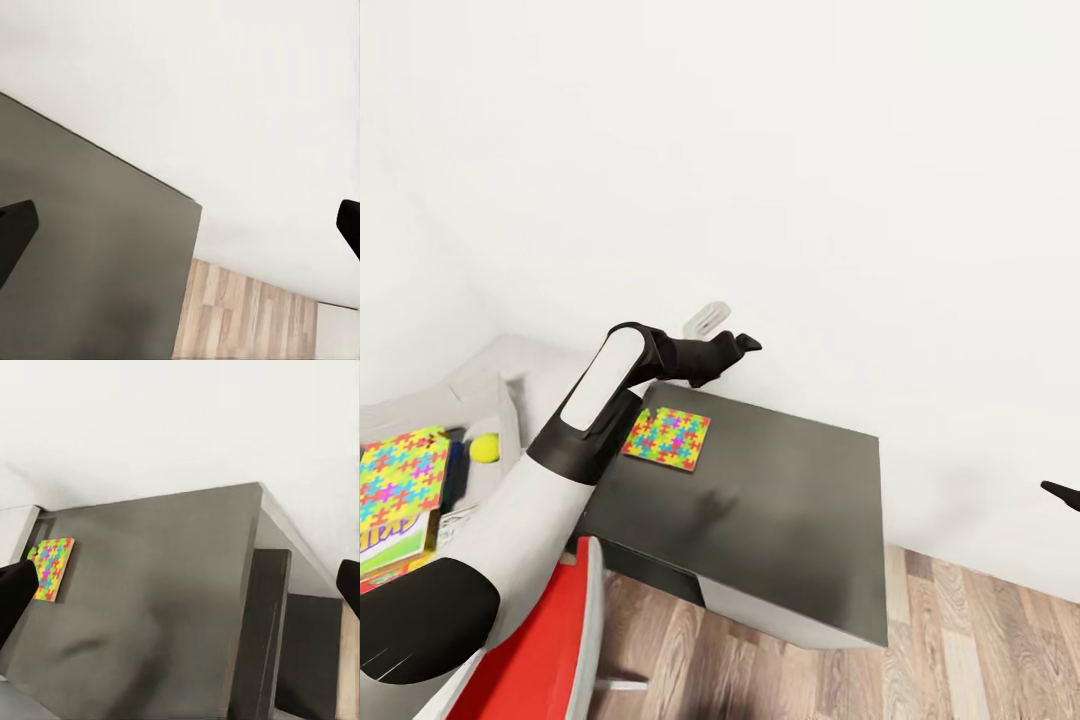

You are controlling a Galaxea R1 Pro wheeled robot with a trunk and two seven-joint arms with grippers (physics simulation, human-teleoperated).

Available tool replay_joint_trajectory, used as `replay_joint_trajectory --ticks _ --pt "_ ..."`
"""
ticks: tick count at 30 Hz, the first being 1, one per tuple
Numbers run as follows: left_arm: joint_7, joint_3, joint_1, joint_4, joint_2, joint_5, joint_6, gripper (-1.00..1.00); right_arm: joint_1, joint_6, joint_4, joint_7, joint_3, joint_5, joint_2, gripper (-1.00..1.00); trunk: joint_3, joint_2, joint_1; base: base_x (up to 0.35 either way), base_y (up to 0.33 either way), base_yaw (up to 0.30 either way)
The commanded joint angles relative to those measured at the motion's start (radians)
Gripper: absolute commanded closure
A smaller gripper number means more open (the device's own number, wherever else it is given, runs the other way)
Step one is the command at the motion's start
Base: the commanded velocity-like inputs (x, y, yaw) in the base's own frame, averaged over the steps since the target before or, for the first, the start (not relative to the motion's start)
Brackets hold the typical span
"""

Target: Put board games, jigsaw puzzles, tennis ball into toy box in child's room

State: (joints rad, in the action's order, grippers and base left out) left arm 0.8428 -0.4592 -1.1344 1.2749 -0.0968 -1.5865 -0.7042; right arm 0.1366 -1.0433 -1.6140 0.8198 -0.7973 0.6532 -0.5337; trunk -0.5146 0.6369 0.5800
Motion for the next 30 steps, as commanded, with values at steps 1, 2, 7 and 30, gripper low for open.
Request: replay_joint_trajectory --ticks 1,2,7,30 --pt "0.010 0.000 -0.001 0.001 0.000 -0.009 0.000 -1.00 0.001 -0.004 0.000 0.007 -0.001 -0.005 0.000 -1.00 0.000 0.001 0.000 0.000 0.000 -0.261" --pt "0.010 0.000 -0.001 0.000 0.000 -0.009 0.000 -1.00 0.001 -0.004 0.000 0.007 -0.001 -0.005 0.000 -1.00 0.001 0.001 0.000 0.000 0.000 -0.258" --pt "0.010 0.000 -0.001 -0.005 0.000 -0.009 0.000 -1.00 0.001 -0.004 -0.001 0.007 0.002 -0.005 0.000 -1.00 0.005 0.001 0.000 0.000 0.000 -0.254" --pt "0.054 0.010 0.004 -0.017 0.060 -0.011 0.004 -1.00 0.001 -0.004 -0.001 0.008 0.086 -0.005 -0.001 -1.00 0.012 0.001 0.000 0.000 0.000 -0.073"
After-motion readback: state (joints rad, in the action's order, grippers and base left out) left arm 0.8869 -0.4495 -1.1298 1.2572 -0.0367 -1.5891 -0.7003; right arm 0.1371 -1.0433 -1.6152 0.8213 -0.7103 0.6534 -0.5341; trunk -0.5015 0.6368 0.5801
